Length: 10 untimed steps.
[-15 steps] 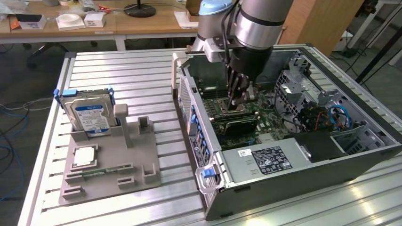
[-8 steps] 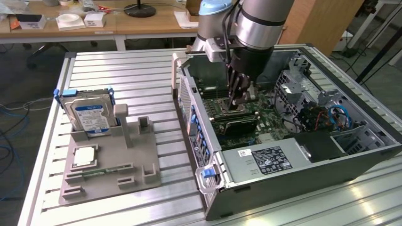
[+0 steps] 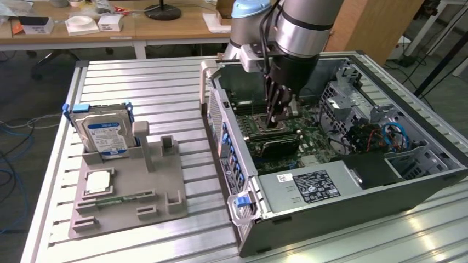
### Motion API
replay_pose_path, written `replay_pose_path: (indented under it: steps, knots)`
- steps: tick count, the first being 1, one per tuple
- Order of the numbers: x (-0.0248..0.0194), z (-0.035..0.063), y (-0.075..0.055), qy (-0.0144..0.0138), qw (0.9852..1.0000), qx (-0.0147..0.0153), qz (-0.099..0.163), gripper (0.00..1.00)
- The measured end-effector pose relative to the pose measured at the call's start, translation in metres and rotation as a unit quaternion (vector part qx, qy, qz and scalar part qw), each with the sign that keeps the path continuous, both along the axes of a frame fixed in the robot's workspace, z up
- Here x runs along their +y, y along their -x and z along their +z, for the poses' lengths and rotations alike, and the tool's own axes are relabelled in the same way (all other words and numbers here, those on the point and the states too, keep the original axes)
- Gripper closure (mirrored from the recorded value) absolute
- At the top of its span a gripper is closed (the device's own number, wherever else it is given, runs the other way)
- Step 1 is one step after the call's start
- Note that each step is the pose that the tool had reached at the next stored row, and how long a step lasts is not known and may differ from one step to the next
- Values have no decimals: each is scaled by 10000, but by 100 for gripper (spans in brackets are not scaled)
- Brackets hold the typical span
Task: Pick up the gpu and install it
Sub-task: 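Press down on the gpu until it lock into place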
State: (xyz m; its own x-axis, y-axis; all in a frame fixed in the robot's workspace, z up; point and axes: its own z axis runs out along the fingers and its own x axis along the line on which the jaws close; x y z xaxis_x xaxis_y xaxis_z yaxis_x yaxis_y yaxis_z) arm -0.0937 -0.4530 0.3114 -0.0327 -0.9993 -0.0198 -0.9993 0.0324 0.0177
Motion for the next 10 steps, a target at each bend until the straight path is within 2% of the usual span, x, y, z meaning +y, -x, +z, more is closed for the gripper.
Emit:
replay_pose_path:
  steps: [10]
  knots:
    - [0, 0, -20, 0, 10000, 1, 0, 89]
